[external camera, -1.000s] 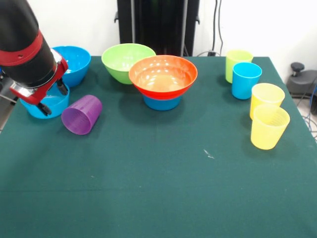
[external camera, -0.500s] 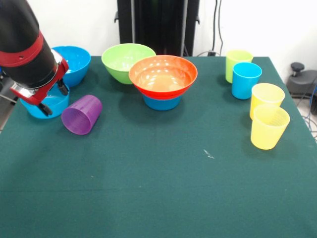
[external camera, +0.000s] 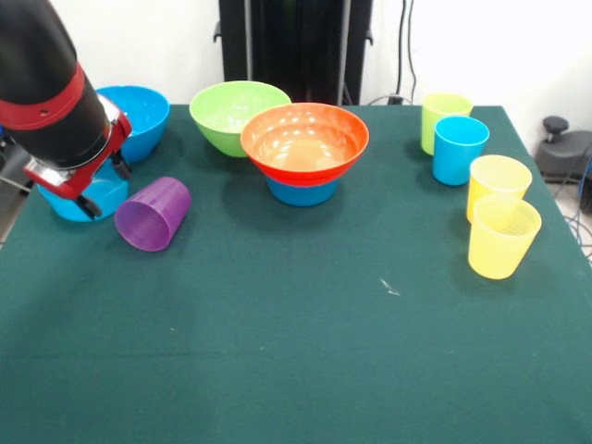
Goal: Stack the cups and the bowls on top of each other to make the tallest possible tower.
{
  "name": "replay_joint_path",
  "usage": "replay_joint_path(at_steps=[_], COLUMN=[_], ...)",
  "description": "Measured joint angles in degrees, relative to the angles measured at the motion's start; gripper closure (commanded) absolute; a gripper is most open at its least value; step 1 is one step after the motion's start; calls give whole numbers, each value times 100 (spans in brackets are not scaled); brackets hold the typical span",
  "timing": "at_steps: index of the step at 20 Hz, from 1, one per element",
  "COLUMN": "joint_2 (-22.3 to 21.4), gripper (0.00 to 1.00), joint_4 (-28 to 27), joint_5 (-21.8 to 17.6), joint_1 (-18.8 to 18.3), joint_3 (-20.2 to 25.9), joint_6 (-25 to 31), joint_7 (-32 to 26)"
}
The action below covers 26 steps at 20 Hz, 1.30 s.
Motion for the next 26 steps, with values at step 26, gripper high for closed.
replay_joint_path(at_steps=[26], joint_2=[218], gripper=[0], joint_4=[-1], joint_5=[-1], joint_1=[-1], joint_3=[0], joint_6=[0], joint_7=[0])
